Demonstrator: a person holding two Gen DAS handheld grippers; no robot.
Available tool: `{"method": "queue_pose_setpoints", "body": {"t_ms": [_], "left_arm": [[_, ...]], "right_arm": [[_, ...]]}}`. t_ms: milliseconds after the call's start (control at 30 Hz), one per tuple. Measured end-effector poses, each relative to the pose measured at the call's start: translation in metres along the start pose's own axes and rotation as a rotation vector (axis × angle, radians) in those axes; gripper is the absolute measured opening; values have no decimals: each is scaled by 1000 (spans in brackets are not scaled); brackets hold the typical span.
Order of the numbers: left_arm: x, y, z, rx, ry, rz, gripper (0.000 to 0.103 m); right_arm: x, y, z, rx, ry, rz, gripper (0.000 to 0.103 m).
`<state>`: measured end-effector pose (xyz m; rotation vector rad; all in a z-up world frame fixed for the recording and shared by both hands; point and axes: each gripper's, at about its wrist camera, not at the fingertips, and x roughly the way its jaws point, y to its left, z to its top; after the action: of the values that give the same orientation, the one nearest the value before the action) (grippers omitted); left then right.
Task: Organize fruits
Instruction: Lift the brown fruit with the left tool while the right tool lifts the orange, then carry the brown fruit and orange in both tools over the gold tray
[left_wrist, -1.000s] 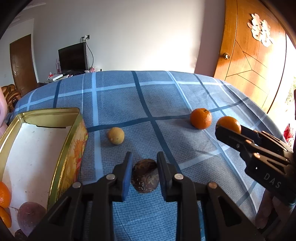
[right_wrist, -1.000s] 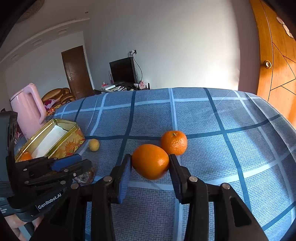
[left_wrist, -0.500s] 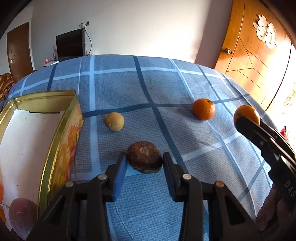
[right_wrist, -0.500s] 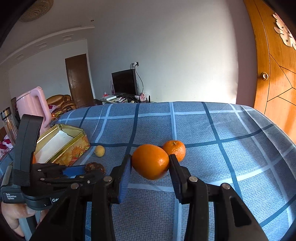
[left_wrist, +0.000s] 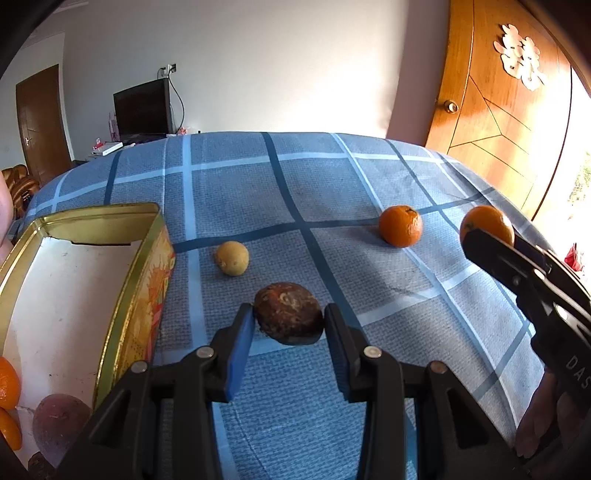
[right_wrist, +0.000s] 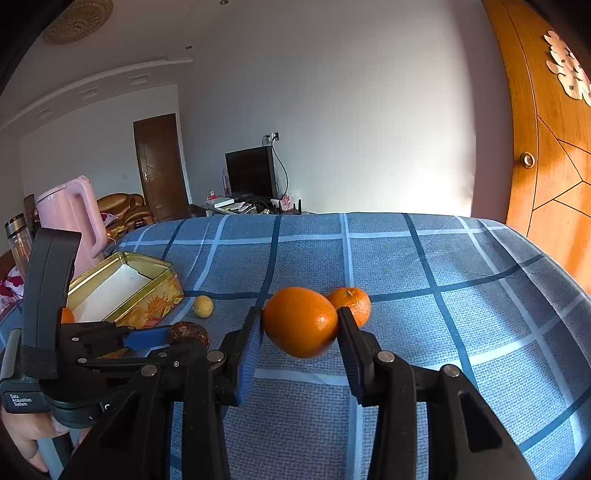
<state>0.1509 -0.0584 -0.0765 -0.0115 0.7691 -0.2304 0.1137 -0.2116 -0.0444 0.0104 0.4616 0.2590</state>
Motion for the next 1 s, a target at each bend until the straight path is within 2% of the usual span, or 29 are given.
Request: {"method": "queue_pose_setpoints", "body": {"t_ms": [533, 1000], "left_arm": [[-28, -12, -3, 64, -154, 93, 41], [-41, -16, -6, 74, -219, 116, 41]], "right_arm": [[-11, 9, -1, -44, -53, 9, 42], [-22, 15, -3, -72, -107, 16, 42]]}}
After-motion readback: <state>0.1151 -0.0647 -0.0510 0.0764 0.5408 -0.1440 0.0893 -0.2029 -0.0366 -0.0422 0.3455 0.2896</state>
